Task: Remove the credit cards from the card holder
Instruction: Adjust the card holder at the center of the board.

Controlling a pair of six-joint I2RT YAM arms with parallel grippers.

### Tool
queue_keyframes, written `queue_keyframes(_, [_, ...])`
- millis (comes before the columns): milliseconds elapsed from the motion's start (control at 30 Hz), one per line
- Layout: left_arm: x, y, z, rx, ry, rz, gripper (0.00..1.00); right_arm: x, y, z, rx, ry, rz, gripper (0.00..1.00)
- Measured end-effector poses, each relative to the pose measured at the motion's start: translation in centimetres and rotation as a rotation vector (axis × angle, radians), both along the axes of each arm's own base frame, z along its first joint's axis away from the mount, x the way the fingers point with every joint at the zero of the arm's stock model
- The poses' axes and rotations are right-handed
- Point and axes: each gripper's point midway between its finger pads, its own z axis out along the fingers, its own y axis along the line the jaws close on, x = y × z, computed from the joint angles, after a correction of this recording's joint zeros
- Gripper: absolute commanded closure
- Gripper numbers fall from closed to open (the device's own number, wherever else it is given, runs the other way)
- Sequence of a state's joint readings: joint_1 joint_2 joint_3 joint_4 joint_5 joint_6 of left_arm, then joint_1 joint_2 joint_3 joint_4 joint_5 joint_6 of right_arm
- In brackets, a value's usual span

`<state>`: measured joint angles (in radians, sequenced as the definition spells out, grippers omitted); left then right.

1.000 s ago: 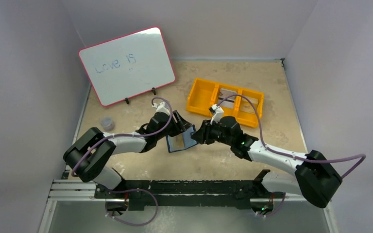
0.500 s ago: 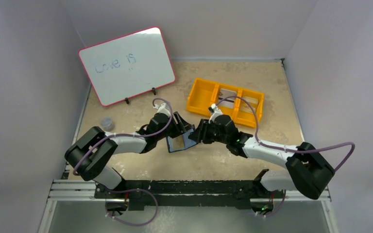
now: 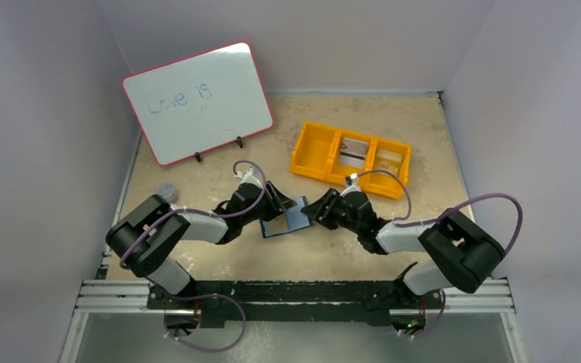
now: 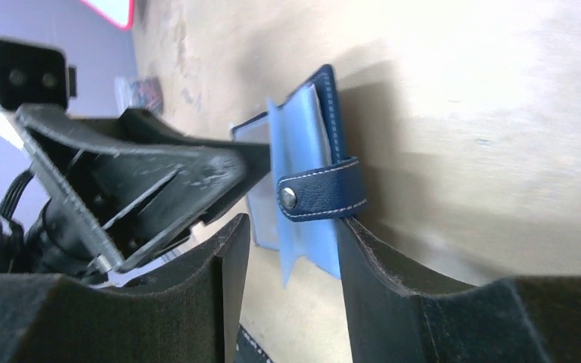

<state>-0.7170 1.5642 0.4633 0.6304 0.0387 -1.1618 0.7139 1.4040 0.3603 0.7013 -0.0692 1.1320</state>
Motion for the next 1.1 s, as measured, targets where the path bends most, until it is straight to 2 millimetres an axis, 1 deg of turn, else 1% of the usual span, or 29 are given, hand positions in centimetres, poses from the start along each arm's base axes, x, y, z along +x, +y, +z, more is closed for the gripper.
queue_keyframes(33, [-0.1,0.1,-0.2,-0.002,0.009,0.005,0.61,0.1,-0.5,-0.7,0.019,0.019,-0.028,0.50])
queue_keyframes(100, [-0.1,0.1,-0.5,-0.005,0.022,0.013,0.62,0.1,-1.4,-2.0,0.048,0.049,-0.074,0.48])
queue_keyframes(167, [-0.2,0.2,-0.5,-0.008,0.025,0.016,0.62,0.1,-1.7,-2.8,0.073,0.061,-0.097,0.48])
queue_keyframes(200, [-0.1,0.1,-0.5,-0.010,0.025,0.018,0.63,0.3,-1.7,-2.8,0.086,0.064,-0.103,0.48])
queue_keyframes(300, [-0.1,0.2,-0.6,-0.009,0.027,0.019,0.64,1.5,-1.0,-1.7,0.155,0.032,-0.116,0.49])
queue_keyframes(467, [-0.6,-0.1,-1.6,0.039,0.045,-0.007,0.67,2.9,-0.4,0.2,0.241,-0.018,-0.135,0.47])
queue_keyframes(633, [-0.7,-0.6,-1.8,0.067,0.038,-0.024,0.67,4.1,-0.1,1.4,0.239,-0.033,-0.154,0.46])
queue_keyframes(767, [-0.3,-1.1,-2.1,0.091,0.037,-0.040,0.67,4.7,-0.3,2.5,0.231,-0.055,-0.178,0.45])
queue_keyframes(867, [-0.1,-1.8,-2.2,0.107,0.026,-0.055,0.67,4.9,-0.7,2.5,0.217,-0.058,-0.191,0.45])
queue_keyframes(933, [-0.1,-1.9,-2.3,0.119,0.022,-0.058,0.67,5.3,-0.7,2.5,0.205,-0.058,-0.194,0.45])
queue_keyframes(1100, [0.1,-1.8,-2.5,0.168,0.011,-0.061,0.67,6.4,-0.2,3.7,0.212,-0.086,-0.187,0.45])
